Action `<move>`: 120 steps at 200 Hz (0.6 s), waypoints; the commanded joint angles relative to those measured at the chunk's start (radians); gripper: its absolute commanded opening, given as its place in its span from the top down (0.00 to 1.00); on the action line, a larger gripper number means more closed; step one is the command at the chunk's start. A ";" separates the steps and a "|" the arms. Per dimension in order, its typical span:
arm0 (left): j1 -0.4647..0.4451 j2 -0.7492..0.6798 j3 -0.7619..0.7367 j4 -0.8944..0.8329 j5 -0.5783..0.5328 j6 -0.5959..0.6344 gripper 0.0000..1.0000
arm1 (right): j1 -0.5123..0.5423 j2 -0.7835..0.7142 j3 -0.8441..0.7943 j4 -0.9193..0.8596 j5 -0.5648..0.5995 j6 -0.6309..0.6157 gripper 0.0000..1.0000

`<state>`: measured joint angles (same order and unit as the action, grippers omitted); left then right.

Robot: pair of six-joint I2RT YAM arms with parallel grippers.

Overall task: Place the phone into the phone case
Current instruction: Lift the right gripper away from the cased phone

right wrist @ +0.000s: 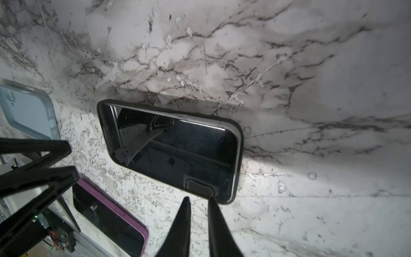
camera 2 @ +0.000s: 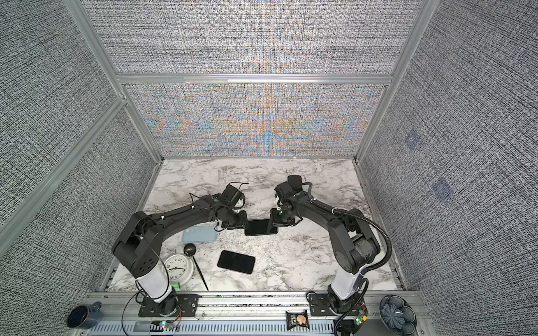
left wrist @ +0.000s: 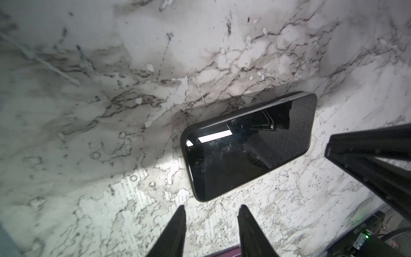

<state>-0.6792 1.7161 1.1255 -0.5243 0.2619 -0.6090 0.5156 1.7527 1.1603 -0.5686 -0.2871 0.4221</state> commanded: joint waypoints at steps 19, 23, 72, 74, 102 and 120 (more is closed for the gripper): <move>-0.030 -0.043 -0.072 0.086 0.059 -0.016 0.51 | -0.021 0.058 0.076 -0.033 0.038 -0.054 0.66; -0.036 -0.043 -0.080 0.106 0.069 -0.020 0.50 | -0.022 0.066 0.086 -0.031 0.042 -0.059 0.64; -0.063 -0.029 -0.129 0.205 0.125 -0.059 0.50 | -0.044 0.199 0.219 -0.032 0.048 -0.118 0.53; -0.064 -0.030 -0.130 0.206 0.126 -0.060 0.50 | -0.044 0.207 0.223 -0.034 0.045 -0.119 0.53; -0.064 -0.028 -0.153 0.221 0.135 -0.063 0.50 | -0.049 0.272 0.268 -0.038 0.000 -0.127 0.53; -0.063 -0.027 -0.166 0.236 0.150 -0.068 0.50 | -0.049 0.273 0.255 -0.033 -0.028 -0.123 0.53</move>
<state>-0.7433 1.6871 0.9699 -0.3298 0.3843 -0.6640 0.4664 2.0232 1.4181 -0.5846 -0.2684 0.3122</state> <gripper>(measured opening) 0.503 0.472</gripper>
